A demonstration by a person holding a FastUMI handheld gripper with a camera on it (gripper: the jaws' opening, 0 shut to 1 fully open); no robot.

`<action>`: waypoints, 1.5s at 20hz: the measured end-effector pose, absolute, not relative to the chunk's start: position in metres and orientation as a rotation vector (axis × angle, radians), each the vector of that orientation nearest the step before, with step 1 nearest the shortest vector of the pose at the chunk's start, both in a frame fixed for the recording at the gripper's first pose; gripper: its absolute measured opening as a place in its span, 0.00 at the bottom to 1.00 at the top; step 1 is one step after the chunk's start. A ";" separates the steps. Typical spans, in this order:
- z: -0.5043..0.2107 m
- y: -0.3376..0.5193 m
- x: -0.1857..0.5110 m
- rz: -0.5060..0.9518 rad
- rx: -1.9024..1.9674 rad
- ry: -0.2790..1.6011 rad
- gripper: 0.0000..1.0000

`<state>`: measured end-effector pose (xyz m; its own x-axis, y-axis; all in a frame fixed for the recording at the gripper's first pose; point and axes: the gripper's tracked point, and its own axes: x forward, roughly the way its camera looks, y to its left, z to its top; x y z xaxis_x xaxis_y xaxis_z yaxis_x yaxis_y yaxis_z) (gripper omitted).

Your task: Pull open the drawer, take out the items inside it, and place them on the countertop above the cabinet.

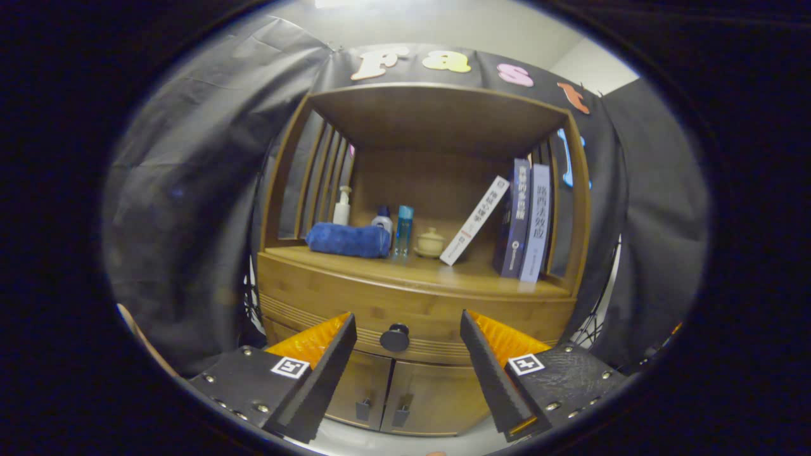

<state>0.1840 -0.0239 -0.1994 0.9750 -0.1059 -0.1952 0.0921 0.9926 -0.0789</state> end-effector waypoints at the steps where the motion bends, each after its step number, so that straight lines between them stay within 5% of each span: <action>1: -0.209 -0.024 0.194 -0.102 -0.078 0.220 0.98; 9: -0.254 -0.023 0.247 -0.101 -0.156 0.318 0.82; 12: -0.264 -0.017 0.259 -0.092 -0.149 0.336 0.56; 15: -0.271 -0.017 0.266 -0.128 -0.152 0.354 0.42; 20: -0.277 -0.020 0.266 -0.158 0.082 0.392 0.37; 25: -0.271 -0.020 0.247 -0.183 0.048 0.400 0.17; 30: -0.264 -0.012 0.205 -0.163 0.065 0.402 0.17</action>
<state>0.2052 -0.0121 -0.2637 0.9073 -0.1449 -0.3947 0.1704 0.9849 0.0303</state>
